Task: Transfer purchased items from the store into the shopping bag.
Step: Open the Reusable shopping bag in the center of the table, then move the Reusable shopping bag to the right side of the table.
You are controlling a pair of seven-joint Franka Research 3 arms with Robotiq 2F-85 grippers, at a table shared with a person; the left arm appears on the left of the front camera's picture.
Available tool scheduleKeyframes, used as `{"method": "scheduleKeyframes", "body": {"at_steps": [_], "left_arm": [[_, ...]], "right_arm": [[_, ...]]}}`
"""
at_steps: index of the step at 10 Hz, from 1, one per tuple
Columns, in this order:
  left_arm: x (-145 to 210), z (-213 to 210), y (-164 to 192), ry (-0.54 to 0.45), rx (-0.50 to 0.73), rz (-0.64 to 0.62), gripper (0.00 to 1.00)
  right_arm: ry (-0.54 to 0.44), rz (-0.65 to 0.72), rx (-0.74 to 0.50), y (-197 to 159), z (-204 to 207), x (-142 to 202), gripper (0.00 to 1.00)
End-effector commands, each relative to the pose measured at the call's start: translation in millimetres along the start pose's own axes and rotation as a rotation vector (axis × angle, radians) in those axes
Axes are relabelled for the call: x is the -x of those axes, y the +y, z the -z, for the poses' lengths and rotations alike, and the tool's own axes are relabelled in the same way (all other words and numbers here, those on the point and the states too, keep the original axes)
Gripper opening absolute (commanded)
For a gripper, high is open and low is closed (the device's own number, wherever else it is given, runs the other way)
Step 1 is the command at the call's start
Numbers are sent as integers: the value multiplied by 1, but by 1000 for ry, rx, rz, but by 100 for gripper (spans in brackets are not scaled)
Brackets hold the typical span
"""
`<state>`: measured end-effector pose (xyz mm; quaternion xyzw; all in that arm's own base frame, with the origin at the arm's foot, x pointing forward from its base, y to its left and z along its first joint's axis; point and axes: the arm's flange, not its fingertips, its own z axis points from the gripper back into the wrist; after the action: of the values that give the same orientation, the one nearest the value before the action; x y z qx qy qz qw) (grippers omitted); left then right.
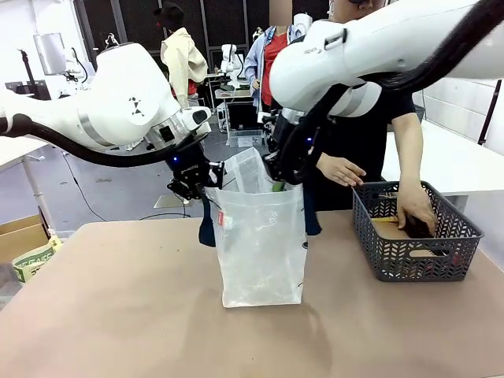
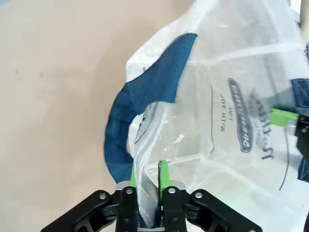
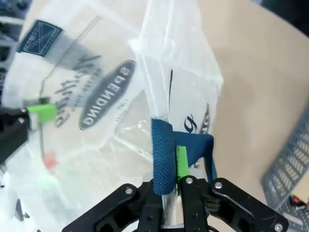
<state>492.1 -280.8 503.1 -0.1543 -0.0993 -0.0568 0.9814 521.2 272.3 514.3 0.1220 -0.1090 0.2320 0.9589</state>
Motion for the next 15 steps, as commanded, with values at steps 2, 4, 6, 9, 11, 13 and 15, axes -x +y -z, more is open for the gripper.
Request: {"method": "scheduleKeyframes", "body": {"at_steps": [2, 4, 6, 9, 11, 13, 15], "left_arm": [[9, -3, 20, -35, -48, 90, 0], [11, -5, 22, -25, -75, 144, 0], [12, -11, 28, -36, -109, 138, 0], [13, -9, 30, -52, -172, 108, 0], [7, -11, 28, -34, -126, 128, 0], [7, -11, 28, -34, -126, 128, 0], [7, -11, 28, -34, -126, 128, 0]], "right_arm": [[-60, 105, 90, -14, -17, 43, 0], [-95, 128, 123, -19, -29, 50, 0], [-72, 136, 147, -28, -36, 53, 0], [-33, 108, 137, -41, -37, 55, 0], [-39, 98, 153, -43, -35, 56, 0], [-50, 124, 125, -38, -37, 52, 0], [-50, 124, 125, -38, -37, 52, 0]]}}
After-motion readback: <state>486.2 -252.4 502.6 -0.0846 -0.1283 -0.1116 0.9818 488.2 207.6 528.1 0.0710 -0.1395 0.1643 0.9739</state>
